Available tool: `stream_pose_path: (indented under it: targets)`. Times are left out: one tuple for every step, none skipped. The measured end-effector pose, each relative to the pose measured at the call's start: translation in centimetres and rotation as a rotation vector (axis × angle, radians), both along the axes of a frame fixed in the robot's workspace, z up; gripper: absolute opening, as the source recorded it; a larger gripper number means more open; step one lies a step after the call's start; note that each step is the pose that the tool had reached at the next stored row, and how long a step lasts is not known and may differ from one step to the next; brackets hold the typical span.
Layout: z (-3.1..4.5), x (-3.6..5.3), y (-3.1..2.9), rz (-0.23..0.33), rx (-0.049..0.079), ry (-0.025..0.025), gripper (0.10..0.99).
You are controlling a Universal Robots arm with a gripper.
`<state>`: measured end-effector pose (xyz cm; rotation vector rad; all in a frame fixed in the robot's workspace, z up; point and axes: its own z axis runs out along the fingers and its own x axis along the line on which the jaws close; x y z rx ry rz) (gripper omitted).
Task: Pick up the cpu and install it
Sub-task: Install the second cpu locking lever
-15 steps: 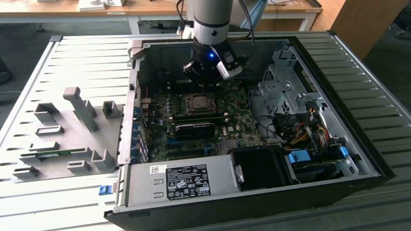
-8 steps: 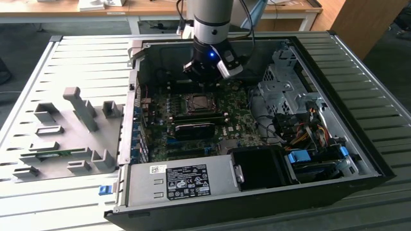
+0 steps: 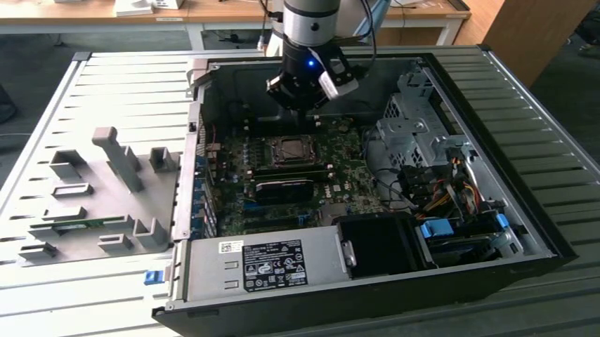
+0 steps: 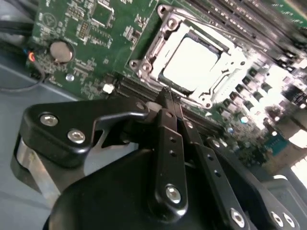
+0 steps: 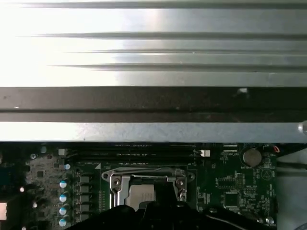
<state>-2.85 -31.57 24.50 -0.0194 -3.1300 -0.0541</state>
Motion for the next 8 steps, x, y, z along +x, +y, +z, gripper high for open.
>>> stream_pose_path:
  targets:
    - [-0.01,0.00,-0.05,0.000,0.000,-0.0002,0.106]
    - [0.00,0.00,-0.21,0.000,0.000,-0.0001,0.106]
    - [0.00,0.00,-0.41,0.000,-0.001,-0.0001,0.106]
    - [0.00,0.00,-0.60,0.000,-0.001,-0.0001,0.106]
    - [-0.01,0.00,-0.80,0.000,-0.001,-0.0001,0.106]
    - [-0.02,0.00,-0.97,0.000,-0.001,-0.0001,0.106]
    - [-0.03,0.00,-1.08,0.000,0.000,-0.0001,0.106]
    - [-0.05,0.00,-1.17,0.000,0.000,0.0000,0.106]
